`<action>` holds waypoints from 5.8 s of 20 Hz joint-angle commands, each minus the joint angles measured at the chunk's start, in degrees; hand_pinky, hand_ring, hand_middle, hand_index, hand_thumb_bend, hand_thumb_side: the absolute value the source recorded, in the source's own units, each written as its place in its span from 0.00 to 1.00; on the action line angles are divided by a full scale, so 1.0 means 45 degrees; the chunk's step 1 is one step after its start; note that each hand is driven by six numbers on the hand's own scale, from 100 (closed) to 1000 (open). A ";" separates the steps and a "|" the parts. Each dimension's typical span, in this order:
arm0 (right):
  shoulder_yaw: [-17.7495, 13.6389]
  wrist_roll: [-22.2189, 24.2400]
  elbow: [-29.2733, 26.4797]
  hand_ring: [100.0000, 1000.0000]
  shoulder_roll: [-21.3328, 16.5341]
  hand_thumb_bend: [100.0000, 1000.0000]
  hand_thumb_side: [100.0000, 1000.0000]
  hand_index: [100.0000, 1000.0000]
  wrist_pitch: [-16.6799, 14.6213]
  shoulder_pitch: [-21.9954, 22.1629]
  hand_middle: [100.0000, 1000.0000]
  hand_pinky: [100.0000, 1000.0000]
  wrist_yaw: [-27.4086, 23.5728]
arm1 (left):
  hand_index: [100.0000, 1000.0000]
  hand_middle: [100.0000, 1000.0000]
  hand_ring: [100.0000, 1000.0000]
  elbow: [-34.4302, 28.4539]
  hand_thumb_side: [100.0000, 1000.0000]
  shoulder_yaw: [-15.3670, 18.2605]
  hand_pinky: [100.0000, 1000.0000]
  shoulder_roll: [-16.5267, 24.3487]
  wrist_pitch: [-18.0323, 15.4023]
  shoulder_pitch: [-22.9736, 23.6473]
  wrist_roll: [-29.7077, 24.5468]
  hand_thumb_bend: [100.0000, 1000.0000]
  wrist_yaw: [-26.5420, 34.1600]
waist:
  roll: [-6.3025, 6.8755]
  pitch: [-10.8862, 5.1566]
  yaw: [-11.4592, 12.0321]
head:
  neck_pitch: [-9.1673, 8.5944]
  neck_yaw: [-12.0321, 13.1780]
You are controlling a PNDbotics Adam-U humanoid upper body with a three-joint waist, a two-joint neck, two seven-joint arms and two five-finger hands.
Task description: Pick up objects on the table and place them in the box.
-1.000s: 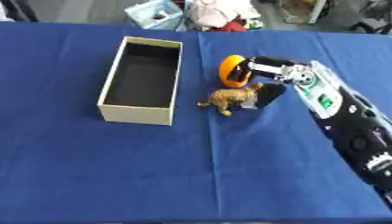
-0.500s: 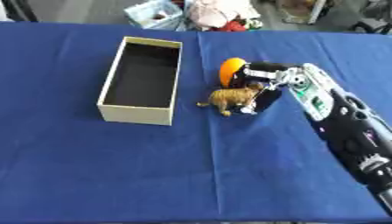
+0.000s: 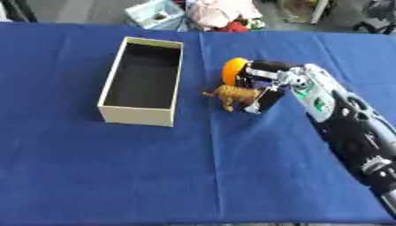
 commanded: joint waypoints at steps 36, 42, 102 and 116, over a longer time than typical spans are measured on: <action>-0.0934 -0.1136 0.2604 0.33 0.5368 0.07 0.00 0.37 -0.0475 -0.4766 0.21 0.53 0.3967 | 0.78 0.55 0.54 -0.0090 0.16 -0.0277 0.49 0.0054 -0.0037 -0.0494 -0.0393 0.42 0.0170 | -0.0004 -0.0379 0.0640 | -0.0077 -0.0883; -0.1278 -0.1491 0.3637 0.39 0.6005 0.12 0.01 0.45 -0.0392 -0.4417 0.28 0.55 0.4885 | 0.78 0.55 0.54 -0.0089 0.16 -0.0299 0.49 0.0009 -0.0041 -0.0540 -0.0423 0.42 0.0188 | -0.0005 -0.0357 0.0790 | -0.0125 -0.0994; -0.3163 -0.1185 0.4760 0.54 0.1669 0.19 0.04 0.38 0.1474 -0.3569 0.27 0.63 0.5541 | 0.78 0.55 0.54 -0.0063 0.16 -0.0064 0.49 0.0217 -0.0003 -0.0267 -0.0237 0.43 0.0122 | -0.0032 -0.0443 0.0146 | -0.0345 -0.0574; -0.2617 -0.1810 0.2807 0.51 0.2916 0.16 0.05 0.37 0.0947 -0.4965 0.25 0.61 0.4580 | 0.78 0.55 0.54 -0.0064 0.17 -0.0140 0.49 0.0221 -0.0013 -0.0287 -0.0320 0.43 0.0155 | -0.0008 -0.0582 0.0206 | -0.0325 -0.0668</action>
